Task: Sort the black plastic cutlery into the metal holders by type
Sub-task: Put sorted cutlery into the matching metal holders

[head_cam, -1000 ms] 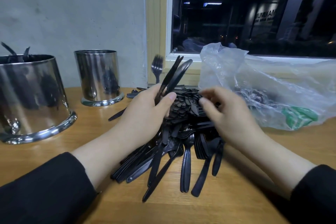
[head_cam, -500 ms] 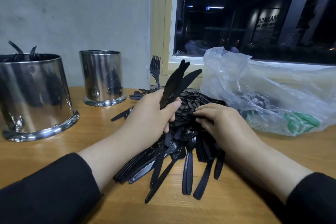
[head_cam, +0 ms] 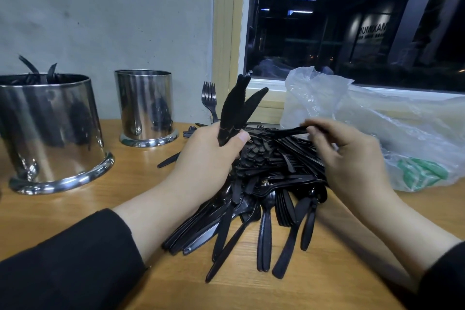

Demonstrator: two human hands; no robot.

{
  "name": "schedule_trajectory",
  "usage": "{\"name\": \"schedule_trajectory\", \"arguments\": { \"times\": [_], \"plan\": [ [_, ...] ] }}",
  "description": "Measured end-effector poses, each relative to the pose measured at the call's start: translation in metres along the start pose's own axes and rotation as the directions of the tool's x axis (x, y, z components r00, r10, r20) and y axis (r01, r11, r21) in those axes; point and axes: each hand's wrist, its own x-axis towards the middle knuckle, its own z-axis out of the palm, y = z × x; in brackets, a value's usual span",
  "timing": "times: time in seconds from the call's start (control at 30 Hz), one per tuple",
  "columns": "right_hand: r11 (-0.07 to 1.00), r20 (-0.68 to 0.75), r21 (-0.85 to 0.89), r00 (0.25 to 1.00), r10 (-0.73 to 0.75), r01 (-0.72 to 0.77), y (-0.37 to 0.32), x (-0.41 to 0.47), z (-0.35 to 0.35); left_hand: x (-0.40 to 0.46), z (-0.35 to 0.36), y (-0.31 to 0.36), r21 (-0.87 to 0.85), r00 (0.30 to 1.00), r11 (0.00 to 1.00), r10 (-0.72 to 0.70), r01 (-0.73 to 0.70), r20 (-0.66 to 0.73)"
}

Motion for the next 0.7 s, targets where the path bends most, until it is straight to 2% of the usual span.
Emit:
{"name": "schedule_trajectory", "arguments": {
  "times": [0.07, 0.13, 0.2, 0.33, 0.43, 0.6, 0.7],
  "plan": [
    [0.978, -0.084, 0.191, 0.991, 0.106, -0.088, -0.009, 0.001, -0.007, -0.001, 0.000, 0.003, -0.035, 1.000, 0.999, -0.019, 0.019, -0.020],
    [0.930, -0.103, 0.336, 0.976, 0.190, -0.145, -0.017, 0.002, -0.012, -0.002, 0.000, 0.007, -0.085, 0.998, 0.996, -0.043, 0.039, -0.039],
    [0.896, -0.086, 0.405, 0.968, 0.237, -0.184, -0.021, 0.002, -0.014, -0.002, -0.001, 0.008, -0.091, 0.997, 0.995, -0.043, 0.037, -0.062],
    [0.796, -0.010, 0.545, 0.947, 0.320, -0.263, -0.022, 0.002, -0.011, -0.003, -0.004, 0.010, 0.033, 0.995, 0.999, -0.004, 0.007, -0.104],
    [0.742, 0.050, 0.593, 0.934, 0.354, -0.313, -0.022, 0.002, -0.008, -0.002, -0.005, 0.008, 0.085, 0.991, 0.996, -0.017, 0.028, -0.130],
    [0.756, 0.098, 0.555, 0.929, 0.356, -0.348, -0.020, 0.001, -0.006, -0.001, -0.005, 0.006, 0.204, 0.992, 0.979, 0.010, 0.016, -0.128],
    [0.738, 0.080, 0.580, 0.926, 0.369, -0.345, -0.019, 0.001, -0.006, 0.000, -0.006, 0.004, 0.102, 0.991, 0.994, -0.016, 0.030, -0.133]
  ]
}}
